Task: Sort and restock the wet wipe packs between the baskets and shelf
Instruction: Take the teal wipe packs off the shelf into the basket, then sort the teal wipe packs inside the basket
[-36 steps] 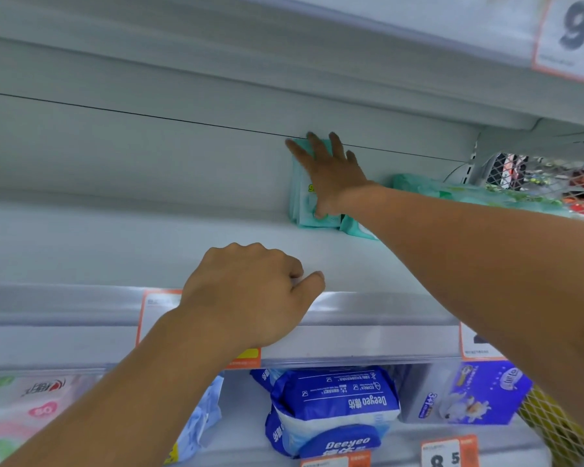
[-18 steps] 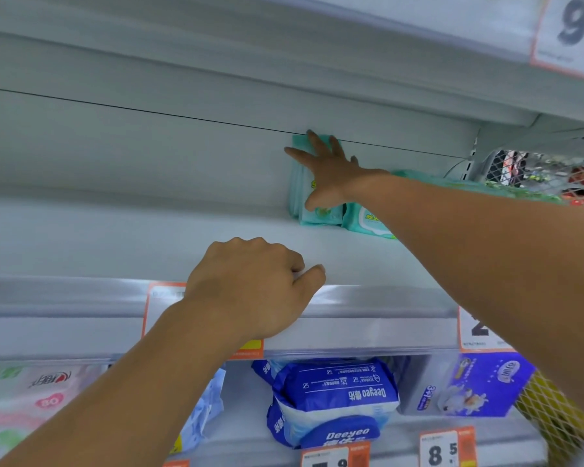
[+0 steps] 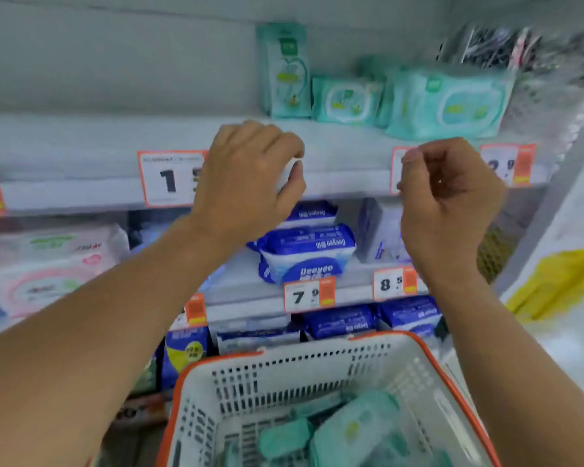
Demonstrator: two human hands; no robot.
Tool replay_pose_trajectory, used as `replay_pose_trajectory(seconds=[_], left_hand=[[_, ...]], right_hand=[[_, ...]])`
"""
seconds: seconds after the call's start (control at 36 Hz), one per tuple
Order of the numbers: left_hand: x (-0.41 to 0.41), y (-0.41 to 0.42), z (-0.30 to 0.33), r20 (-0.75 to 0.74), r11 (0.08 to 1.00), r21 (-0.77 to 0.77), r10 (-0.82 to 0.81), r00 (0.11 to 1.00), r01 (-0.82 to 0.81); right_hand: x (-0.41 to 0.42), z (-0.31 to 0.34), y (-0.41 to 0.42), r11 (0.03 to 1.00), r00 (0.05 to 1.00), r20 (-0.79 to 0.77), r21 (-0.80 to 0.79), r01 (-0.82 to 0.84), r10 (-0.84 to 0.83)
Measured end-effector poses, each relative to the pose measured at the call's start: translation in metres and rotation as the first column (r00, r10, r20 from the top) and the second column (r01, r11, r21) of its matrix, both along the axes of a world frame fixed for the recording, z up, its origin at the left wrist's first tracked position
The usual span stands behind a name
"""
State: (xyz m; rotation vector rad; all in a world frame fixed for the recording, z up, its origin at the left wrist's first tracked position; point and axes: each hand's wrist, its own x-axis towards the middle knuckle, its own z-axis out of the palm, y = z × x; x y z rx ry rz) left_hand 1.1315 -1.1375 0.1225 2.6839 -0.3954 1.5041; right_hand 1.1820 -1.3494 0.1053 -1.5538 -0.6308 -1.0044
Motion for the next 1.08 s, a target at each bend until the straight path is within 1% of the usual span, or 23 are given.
replay_pose_trajectory(seconds=[0.03,0.06,0.11,0.14,0.17,0.19,0.22,0.25,0.28,0.31,0.36,0.42,0.47,0.53,0.56,0.61,0.67,0.72,0.78,0.83,0.86,0.97,1.08], left_hand=[[-0.009,-0.011,-0.009,-0.047,0.998,0.012,-0.059,0.997,0.06],[-0.018,-0.022,-0.02,-0.147,0.993,0.017,-0.11,0.983,0.114],[-0.031,-0.045,-0.051,-0.444,0.989,0.018,-0.125,0.887,0.148],[-0.036,-0.055,-0.069,-0.61,0.991,0.02,-0.09,0.787,0.129],[-0.041,-0.064,-0.091,-0.764,0.994,0.028,-0.045,0.644,0.103],[-0.048,-0.074,-0.116,-0.885,0.996,0.04,-0.002,0.465,0.079],[-0.057,-0.081,-0.141,-0.962,0.997,0.053,0.038,0.269,0.048],[-0.07,-0.088,-0.167,-0.994,0.998,0.058,0.057,0.091,0.008],[-0.084,-0.093,-0.191,-0.997,0.997,0.067,0.065,-0.05,-0.035],[-0.099,-0.096,-0.213,-0.987,0.994,0.086,0.075,-0.142,-0.07],[-0.125,-0.1,-0.245,-0.962,0.983,0.145,0.113,-0.251,-0.114],[-0.14,-0.099,-0.262,-0.929,0.975,0.175,0.117,-0.351,-0.139],[-0.145,-0.097,-0.267,-0.912,0.973,0.181,0.112,-0.394,-0.141],[-0.146,-0.098,-0.269,-0.919,0.975,0.168,0.101,-0.382,-0.147],[-0.144,-0.099,-0.271,-0.927,0.975,0.153,0.086,-0.365,-0.159],[-0.139,-0.101,-0.276,-0.943,0.975,0.123,0.056,-0.329,-0.185],[-0.135,-0.102,-0.284,-0.955,0.972,0.095,0.028,-0.297,-0.215],[-0.133,-0.104,-0.292,-0.962,0.965,0.059,-0.013,-0.272,-0.255],[-0.133,-0.106,-0.302,-0.965,0.956,0.016,-0.062,-0.256,-0.293],[-0.134,-0.108,-0.313,-0.953,0.945,-0.021,-0.118,-0.28,-0.326],[-0.135,-0.108,-0.319,-0.945,0.939,-0.036,-0.144,-0.295,-0.343],[-0.134,-0.111,-0.338,-0.927,0.923,-0.082,-0.209,-0.311,-0.375],[-0.122,-0.109,-0.344,-0.909,0.888,-0.147,-0.295,-0.294,-0.436]], right_hand=[[-0.016,-0.031,-0.011,0.999,0.998,-0.043,-0.008,0.042,-0.042],[-0.028,-0.065,-0.022,0.994,0.988,-0.122,-0.057,0.089,-0.095],[-0.044,-0.134,-0.04,0.978,0.929,-0.329,-0.175,0.117,-0.17],[-0.047,-0.163,-0.046,0.965,0.88,-0.444,-0.259,0.051,-0.166],[-0.05,-0.19,-0.053,0.923,0.79,-0.586,-0.379,-0.068,-0.183],[-0.053,-0.214,-0.06,0.808,0.67,-0.688,-0.545,-0.223,-0.28],[-0.057,-0.234,-0.07,0.607,0.573,-0.707,-0.684,-0.405,-0.415],[-0.059,-0.253,-0.08,0.397,0.519,-0.678,-0.73,-0.556,-0.52],[-0.065,-0.268,-0.09,0.243,0.521,-0.63,-0.74,-0.627,-0.576],[-0.072,-0.281,-0.102,0.166,0.537,-0.6,-0.743,-0.648,-0.592],[-0.084,-0.304,-0.124,0.15,0.511,-0.591,-0.733,-0.664,-0.625],[-0.095,-0.321,-0.141,0.149,0.429,-0.574,-0.702,-0.697,-0.698],[-0.103,-0.333,-0.151,0.109,0.421,-0.523,-0.712,-0.693,-0.741],[-0.107,-0.343,-0.153,0.062,0.486,-0.486,-0.751,-0.657,-0.727],[-0.108,-0.345,-0.15,0.074,0.507,-0.479,-0.775,-0.627,-0.717],[-0.101,-0.346,-0.137,0.165,0.524,-0.512,-0.804,-0.571,-0.681],[-0.089,-0.344,-0.12,0.179,0.589,-0.527,-0.819,-0.546,-0.613],[-0.077,-0.339,-0.103,0.082,0.665,-0.488,-0.835,-0.543,-0.565],[-0.062,-0.338,-0.093,-0.093,0.727,-0.427,-0.827,-0.554,-0.537],[-0.049,-0.345,-0.093,-0.237,0.773,-0.363,-0.808,-0.539,-0.52],[-0.043,-0.35,-0.095,-0.272,0.784,-0.34,-0.804,-0.529,-0.519],[-0.029,-0.362,-0.1,-0.275,0.808,-0.349,-0.813,-0.512,-0.474],[-0.018,-0.354,-0.102,-0.269,0.815,-0.431,-0.793,-0.547,-0.387]])
